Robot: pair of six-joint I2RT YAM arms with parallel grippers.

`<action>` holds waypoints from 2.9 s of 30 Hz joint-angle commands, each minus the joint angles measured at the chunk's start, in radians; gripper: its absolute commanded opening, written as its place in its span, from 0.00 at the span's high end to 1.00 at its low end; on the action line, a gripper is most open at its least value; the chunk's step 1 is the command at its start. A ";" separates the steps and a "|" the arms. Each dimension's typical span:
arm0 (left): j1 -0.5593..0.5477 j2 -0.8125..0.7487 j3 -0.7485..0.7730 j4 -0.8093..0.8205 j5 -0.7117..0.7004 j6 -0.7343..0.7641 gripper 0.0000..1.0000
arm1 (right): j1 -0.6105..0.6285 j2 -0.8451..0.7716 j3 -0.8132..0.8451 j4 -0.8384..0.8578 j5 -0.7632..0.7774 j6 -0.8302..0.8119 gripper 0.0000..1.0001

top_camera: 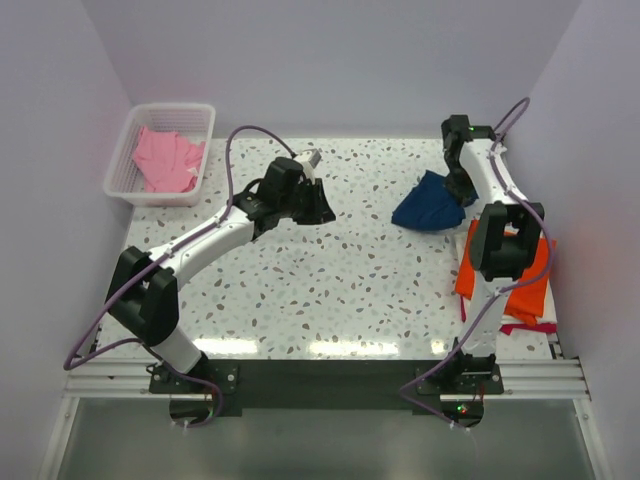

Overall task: Fold and stack the t-shirts
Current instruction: Neatly place the folded tshirt to the corner, then reset both grippers

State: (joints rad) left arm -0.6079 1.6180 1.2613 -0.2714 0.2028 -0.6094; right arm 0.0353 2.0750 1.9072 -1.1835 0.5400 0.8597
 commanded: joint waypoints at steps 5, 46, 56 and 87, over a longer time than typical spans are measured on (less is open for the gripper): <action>0.007 -0.018 0.029 0.005 0.044 0.022 0.73 | -0.110 -0.026 0.124 -0.126 0.057 0.032 1.00; 0.007 -0.038 0.007 0.015 0.076 0.010 0.73 | -0.219 -0.398 0.159 -0.211 0.103 -0.039 1.00; 0.005 -0.032 -0.002 0.018 0.092 0.010 0.73 | -0.222 -0.582 -0.077 -0.174 0.095 -0.066 1.00; 0.059 -0.276 -0.186 -0.006 -0.009 0.079 0.68 | 0.260 -0.985 -0.771 0.398 -0.304 -0.220 0.01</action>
State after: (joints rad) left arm -0.5827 1.4242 1.1168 -0.2657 0.2592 -0.5812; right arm 0.1570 1.0584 1.1336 -0.9012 0.1871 0.6224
